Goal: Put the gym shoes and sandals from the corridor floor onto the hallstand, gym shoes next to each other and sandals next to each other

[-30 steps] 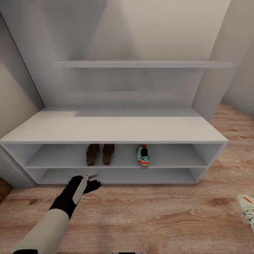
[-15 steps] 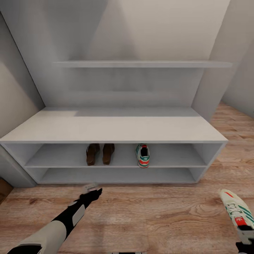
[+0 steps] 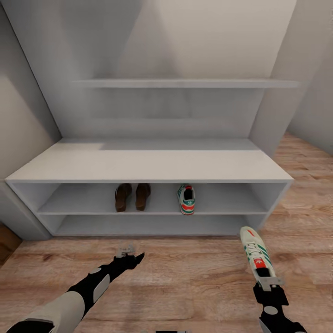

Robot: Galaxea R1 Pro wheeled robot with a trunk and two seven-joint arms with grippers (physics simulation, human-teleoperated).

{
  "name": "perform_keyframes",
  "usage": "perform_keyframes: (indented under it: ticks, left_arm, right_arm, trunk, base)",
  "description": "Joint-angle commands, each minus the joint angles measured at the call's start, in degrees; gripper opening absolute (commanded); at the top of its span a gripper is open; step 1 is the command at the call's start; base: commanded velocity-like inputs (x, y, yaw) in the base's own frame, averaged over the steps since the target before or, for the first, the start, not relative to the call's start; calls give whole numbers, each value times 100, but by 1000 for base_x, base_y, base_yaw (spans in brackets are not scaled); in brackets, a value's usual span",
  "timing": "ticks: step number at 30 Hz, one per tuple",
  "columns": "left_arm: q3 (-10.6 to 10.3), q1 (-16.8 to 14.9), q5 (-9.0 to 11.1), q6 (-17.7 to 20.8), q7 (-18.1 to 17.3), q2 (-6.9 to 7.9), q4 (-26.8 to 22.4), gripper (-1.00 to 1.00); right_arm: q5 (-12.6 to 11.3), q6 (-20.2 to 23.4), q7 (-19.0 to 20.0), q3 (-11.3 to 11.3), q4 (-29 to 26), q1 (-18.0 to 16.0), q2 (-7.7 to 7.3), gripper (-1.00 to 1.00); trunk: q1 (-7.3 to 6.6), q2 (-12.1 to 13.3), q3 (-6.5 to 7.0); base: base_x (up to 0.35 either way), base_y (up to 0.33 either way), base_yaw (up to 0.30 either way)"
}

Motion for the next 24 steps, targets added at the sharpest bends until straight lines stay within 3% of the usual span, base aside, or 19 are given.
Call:
perform_keyframes:
  ticks: [1,7,10,24]
  left_arm:
    - [-53,-4,47,-67,-21,23,14,100]
    - [-58,-5,45,-205,-39,46,28,100]
    - [-59,-4,45,-257,-43,58,32,100]
    - [-60,-4,53,-268,-38,52,33,100]
  right_arm:
    - [10,-11,-16,24,0,-4,9,-100]
    - [10,-25,13,29,-8,-4,39,-100]
    - [8,-29,23,28,-10,-4,49,-100]
    - [8,-39,26,24,-10,-4,59,-100]
  trunk:
    - [-5,-2,-4]
    - [-5,-2,-4]
    - [-5,-2,-4]
    - [-5,-2,-4]
  base:
    - [-326,0,0]
    - [-319,0,0]
    - [-60,0,0]
    - [-341,0,0]
